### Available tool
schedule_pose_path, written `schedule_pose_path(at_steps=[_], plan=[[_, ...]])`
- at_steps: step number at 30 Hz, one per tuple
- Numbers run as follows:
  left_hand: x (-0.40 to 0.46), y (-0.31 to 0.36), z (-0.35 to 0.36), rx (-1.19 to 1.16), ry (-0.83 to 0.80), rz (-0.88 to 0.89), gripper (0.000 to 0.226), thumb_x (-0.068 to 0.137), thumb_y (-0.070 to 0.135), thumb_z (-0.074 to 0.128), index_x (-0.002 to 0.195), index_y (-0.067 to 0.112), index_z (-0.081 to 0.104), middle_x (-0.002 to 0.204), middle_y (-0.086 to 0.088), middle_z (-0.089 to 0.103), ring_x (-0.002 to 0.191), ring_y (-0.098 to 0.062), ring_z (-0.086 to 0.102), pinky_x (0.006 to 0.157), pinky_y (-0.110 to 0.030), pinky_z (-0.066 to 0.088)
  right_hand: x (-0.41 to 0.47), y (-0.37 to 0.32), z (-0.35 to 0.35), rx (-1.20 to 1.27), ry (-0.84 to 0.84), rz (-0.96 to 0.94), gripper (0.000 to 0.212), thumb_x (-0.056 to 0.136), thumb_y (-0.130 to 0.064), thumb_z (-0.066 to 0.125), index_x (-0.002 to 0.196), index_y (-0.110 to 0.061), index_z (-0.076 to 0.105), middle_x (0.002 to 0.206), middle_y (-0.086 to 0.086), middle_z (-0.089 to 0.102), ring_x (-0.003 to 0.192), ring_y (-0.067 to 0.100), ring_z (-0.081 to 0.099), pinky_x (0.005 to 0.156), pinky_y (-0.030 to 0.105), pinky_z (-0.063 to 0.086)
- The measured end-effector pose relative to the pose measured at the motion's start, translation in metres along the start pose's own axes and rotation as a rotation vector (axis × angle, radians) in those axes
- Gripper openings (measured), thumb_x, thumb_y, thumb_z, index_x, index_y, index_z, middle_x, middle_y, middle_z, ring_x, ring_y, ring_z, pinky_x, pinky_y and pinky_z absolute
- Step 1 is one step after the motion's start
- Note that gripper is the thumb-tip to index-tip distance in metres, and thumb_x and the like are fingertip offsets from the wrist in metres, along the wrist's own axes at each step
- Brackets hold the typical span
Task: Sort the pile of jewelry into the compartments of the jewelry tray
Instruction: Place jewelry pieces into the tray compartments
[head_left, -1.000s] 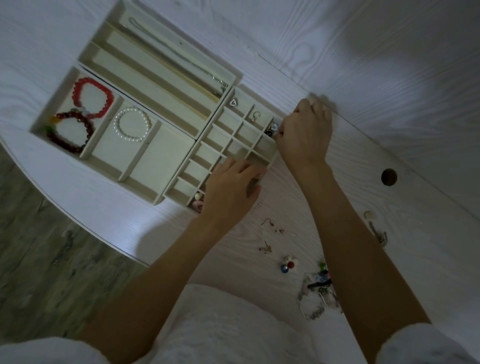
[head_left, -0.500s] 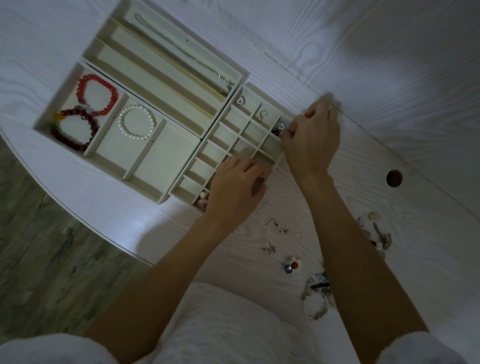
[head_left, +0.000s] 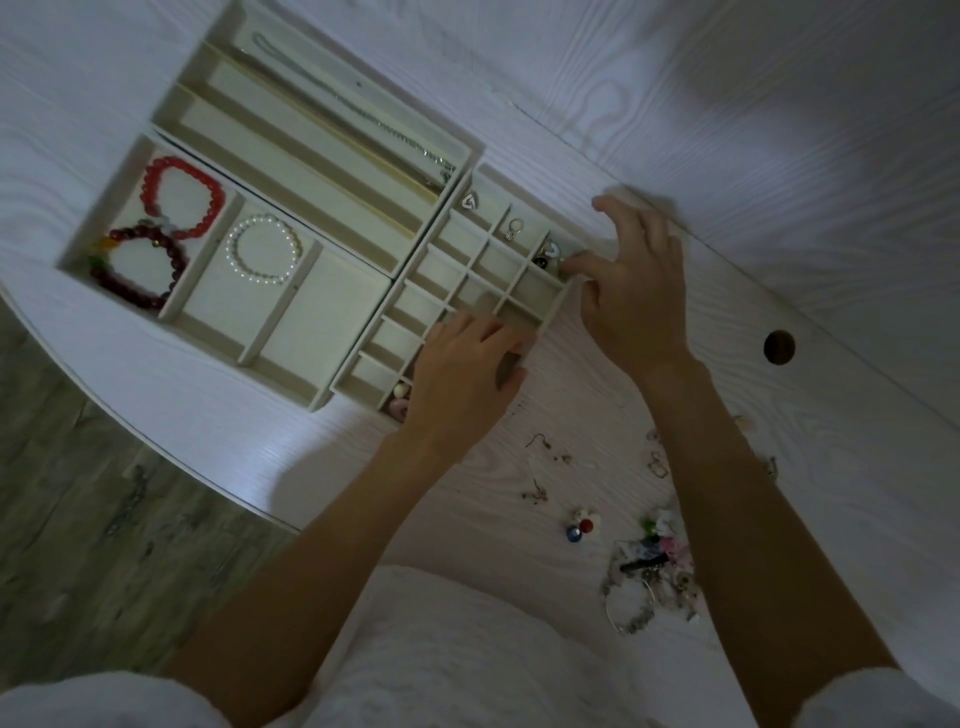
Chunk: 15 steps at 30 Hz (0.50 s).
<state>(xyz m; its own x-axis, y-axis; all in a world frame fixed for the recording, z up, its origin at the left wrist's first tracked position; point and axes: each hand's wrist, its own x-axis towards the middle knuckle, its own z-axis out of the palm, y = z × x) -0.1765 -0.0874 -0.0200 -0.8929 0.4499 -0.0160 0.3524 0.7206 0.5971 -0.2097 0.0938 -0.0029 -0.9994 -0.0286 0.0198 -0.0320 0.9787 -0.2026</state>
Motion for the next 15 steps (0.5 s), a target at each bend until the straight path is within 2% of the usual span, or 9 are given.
schedule_pose_path(at_steps=[4,7,11,15], plan=[[0.000,-0.001,0.002,0.017,0.001,-0.006,0.022,0.075,0.020,0.073,0.095,0.012,0.070,0.088,-0.003,0.067,0.080,-0.025,0.057,0.070,-0.035,0.045,0.002,-0.005,0.004,-0.023,-0.027,0.046,0.025,0.075,-0.005,0.049,0.078,-0.011,0.073,0.133,0.011,0.051,0.120,0.033,0.044,0.083,0.038,0.036],[0.000,-0.001,0.003,0.023,0.015,-0.004,0.021,0.074,0.019,0.073,0.093,0.012,0.070,0.087,-0.004,0.066,0.079,-0.026,0.057,0.070,-0.034,0.043,0.003,-0.014,0.005,0.032,-0.063,0.140,0.029,0.078,-0.011,0.043,0.080,-0.007,0.072,0.139,0.009,0.046,0.125,0.031,0.039,0.088,0.039,0.033],[0.000,0.000,0.002,0.023,0.018,0.004,0.020,0.075,0.020,0.072,0.093,0.012,0.070,0.086,-0.003,0.066,0.078,-0.025,0.057,0.070,-0.034,0.043,0.002,-0.018,0.004,0.119,-0.087,0.223,0.036,0.079,-0.015,0.040,0.094,-0.007,0.072,0.144,0.008,0.040,0.130,0.030,0.032,0.098,0.040,0.030],[0.001,-0.001,0.001,0.023,0.003,0.003,0.022,0.075,0.023,0.067,0.094,0.012,0.070,0.087,-0.004,0.066,0.079,-0.026,0.057,0.071,-0.035,0.044,0.004,-0.019,0.004,0.310,-0.118,0.356,0.030,0.088,-0.012,0.050,0.113,-0.005,0.066,0.148,0.008,0.033,0.131,0.030,0.024,0.109,0.039,0.024]])
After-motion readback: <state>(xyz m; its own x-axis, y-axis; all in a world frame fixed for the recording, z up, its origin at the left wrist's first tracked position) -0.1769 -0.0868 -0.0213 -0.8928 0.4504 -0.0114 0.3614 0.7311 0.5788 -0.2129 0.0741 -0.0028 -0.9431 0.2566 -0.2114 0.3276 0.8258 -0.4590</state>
